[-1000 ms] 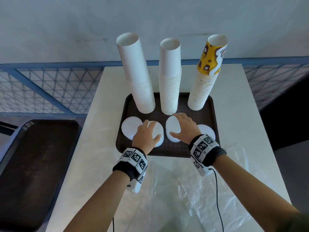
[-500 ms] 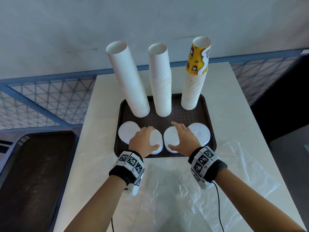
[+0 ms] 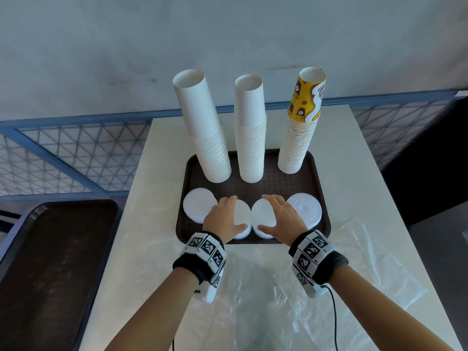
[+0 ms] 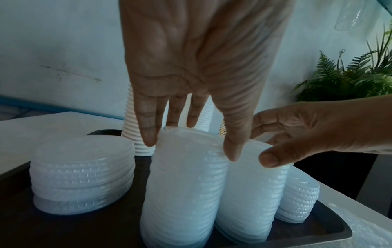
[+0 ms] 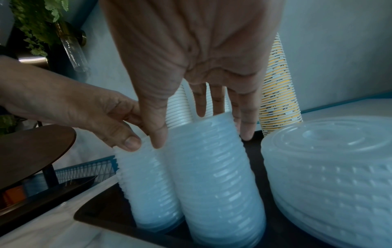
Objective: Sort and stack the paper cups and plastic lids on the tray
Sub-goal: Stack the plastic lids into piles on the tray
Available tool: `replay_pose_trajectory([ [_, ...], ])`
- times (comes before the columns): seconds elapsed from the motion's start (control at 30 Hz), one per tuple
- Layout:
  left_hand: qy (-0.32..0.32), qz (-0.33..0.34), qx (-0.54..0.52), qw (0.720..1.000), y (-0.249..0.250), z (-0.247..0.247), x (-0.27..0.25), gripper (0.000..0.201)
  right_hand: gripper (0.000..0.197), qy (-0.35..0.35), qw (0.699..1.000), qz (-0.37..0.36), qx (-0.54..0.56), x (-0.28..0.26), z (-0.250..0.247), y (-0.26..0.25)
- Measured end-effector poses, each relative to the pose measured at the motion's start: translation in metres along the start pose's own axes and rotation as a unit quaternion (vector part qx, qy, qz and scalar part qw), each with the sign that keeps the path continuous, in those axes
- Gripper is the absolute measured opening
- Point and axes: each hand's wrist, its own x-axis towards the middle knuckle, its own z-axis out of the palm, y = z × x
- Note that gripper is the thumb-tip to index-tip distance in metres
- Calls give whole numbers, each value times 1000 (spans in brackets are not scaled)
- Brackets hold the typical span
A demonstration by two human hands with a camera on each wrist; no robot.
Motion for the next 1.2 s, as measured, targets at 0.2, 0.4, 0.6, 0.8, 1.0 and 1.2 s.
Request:
replay_pose_trajectory([
  [0.2,2,-2,31,1000,1,1,-2,74,75,2,1000,-8,-7,0,2,2],
  [0.4,6,-5,43,999,4,1,-2,73,74,-3,1000,-9,-14,1,2,1],
  [0.6,8,-9,42,999,5,0,-3,73,72,-8,1000,-5,-14,0,2,0],
  [0.8,9,-9,46,999,6,-1,-4,72,71,-5,1000,-3,-10,-2,2,1],
  [1.0,9,-5,34,999,2,-4,-4,74,74,23,999,-20,-13,-7,-4,2],
  [1.2,60,15,-41,997,-1,-21,-3,69,59,105,993,-38,49,-4,-32,16],
])
